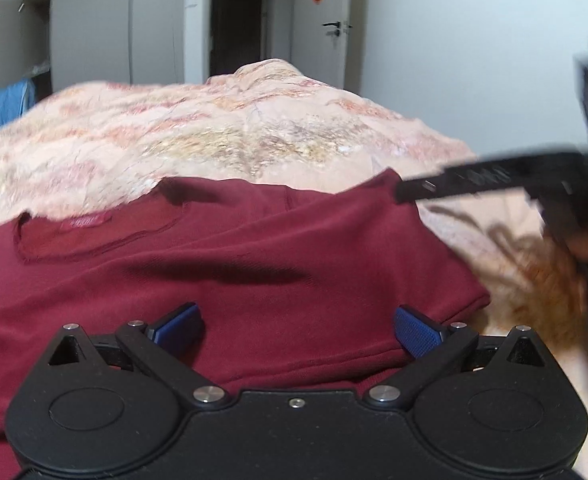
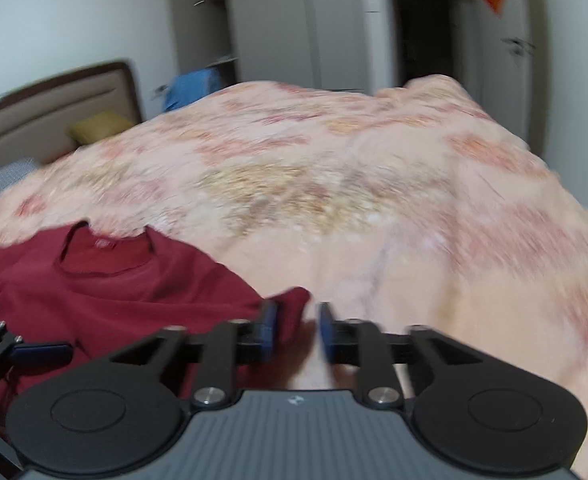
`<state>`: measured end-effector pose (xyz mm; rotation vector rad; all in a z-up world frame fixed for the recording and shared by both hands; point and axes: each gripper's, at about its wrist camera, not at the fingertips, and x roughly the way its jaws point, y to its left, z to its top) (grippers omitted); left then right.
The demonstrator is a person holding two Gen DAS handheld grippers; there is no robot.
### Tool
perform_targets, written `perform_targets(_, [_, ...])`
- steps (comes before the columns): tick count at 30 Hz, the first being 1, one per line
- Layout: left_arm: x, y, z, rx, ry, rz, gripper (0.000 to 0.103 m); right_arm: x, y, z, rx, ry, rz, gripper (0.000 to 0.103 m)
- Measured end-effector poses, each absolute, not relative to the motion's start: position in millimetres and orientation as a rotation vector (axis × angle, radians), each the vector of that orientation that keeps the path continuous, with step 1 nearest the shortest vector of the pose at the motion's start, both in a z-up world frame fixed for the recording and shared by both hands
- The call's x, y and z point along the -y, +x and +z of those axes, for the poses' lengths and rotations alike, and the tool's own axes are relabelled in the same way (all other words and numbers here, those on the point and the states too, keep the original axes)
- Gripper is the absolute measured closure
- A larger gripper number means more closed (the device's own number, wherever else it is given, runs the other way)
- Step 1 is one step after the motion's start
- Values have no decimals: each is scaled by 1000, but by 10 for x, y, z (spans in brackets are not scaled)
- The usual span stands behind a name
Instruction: Fold small clothes
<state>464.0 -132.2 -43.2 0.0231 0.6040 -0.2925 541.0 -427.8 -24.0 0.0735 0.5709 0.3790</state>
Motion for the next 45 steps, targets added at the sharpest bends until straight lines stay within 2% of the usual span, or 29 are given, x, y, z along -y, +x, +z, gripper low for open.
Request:
perform_targets(2, [1204, 4575, -354, -607, -49, -281, 1, 4371, 5247, -224, -559, 126, 365, 51])
perform_targets(4, [1056, 4475, -279, -606, -117, -259, 1, 4415, 5080, -204, -542, 143, 355, 35])
perform_targets(6, [898, 4354, -219, -606, -160, -226, 1, 4408, 4932, -211, -539, 153, 362, 29])
perform_targets(11, [406, 4002, -106, -605, -206, -92, 1, 4205, 4720, -444, -598, 15, 226, 28])
perform_targets(15, [-168, 3687, -21, -587, -254, 54, 1, 4095, 4549, -463, -537, -44, 165, 22])
perform_targets(21, [-1151, 3168, -25, -561, -254, 350, 0, 4036, 4182, -267, -455, 49, 243, 0])
perform_targets(29, [-2570, 2587, -175, -516, -434, 671, 1, 3736, 3547, -212, -412, 56, 303, 0])
perform_targets(40, [-3748, 2419, -428, -251, -858, 741, 1, 3243, 3046, -252, -473, 5, 323, 0])
perform_targets(42, [-3856, 2450, -458, -205, -917, 751, 3, 3208, 3005, -214, -458, -13, 323, 0])
perform_targets(45, [-3954, 2506, -449, -170, -948, 783, 16, 3186, 3010, -187, -449, -19, 320, 0])
